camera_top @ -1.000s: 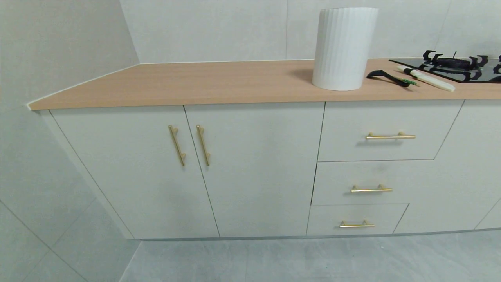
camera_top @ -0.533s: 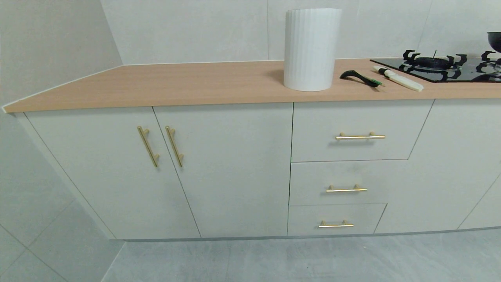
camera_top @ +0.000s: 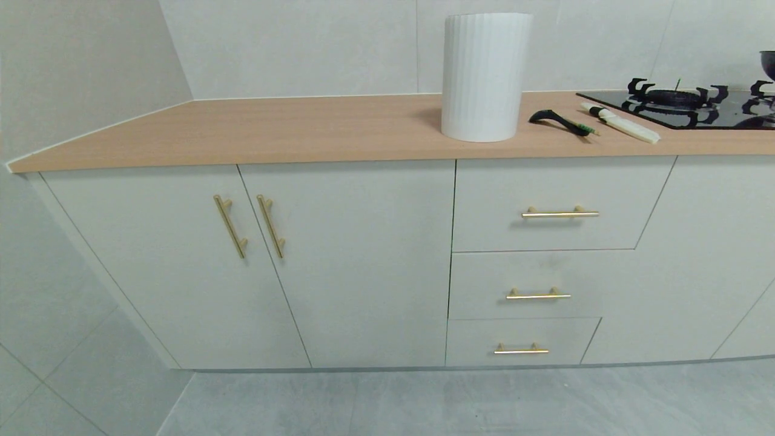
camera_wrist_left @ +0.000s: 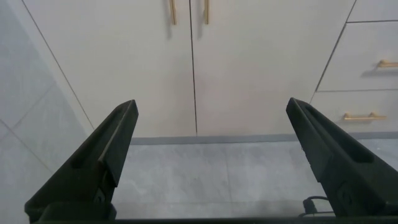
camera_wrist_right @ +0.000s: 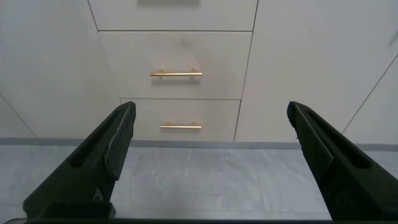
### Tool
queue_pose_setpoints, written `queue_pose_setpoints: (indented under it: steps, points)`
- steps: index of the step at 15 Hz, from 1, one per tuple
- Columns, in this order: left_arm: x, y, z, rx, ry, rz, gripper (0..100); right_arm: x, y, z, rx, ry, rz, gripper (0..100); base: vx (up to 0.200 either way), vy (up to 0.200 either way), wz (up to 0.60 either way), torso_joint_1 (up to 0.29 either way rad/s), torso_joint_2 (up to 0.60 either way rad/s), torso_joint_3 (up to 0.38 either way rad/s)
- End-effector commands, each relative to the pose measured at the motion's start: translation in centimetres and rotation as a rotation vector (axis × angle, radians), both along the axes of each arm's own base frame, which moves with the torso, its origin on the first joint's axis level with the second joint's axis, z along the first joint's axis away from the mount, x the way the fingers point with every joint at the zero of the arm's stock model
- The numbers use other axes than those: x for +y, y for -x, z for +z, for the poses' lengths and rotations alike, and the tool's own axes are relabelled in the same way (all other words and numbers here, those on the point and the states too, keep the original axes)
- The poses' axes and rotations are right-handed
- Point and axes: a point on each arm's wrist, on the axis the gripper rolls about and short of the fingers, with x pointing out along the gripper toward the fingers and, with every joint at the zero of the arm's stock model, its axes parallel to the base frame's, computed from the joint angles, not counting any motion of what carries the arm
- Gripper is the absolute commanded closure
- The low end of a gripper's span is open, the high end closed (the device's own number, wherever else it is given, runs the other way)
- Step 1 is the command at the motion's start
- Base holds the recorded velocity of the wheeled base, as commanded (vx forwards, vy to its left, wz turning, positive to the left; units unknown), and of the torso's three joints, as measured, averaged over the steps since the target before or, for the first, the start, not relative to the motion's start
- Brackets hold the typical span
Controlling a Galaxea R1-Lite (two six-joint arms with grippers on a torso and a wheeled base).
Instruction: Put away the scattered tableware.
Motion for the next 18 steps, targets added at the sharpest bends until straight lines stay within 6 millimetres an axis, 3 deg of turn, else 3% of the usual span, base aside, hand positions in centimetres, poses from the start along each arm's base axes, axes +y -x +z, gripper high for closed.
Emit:
queue_pose_setpoints:
  steps: [1,5,18]
  points:
    - [0.0,-0.01,0.0,0.002,0.0,0.0,0,0.0,-0.01,0.01,0.001,0.0,0.0,0,0.2,0.0,0.0,0.007,-0.01,0.002]
    - [0.0,-0.01,0.0,0.002,-0.002,0.0,0,0.0,-0.01,0.01,0.001,0.0,0.0,0,0.2,0.0,0.0,0.0,0.0,0.005]
    - [0.0,-0.01,0.0,0.002,0.001,0.0,0,0.0,0.06,0.29,-0.011,0.006,-0.002,0,0.0,0.0,0.0,0.0,0.0,0.0]
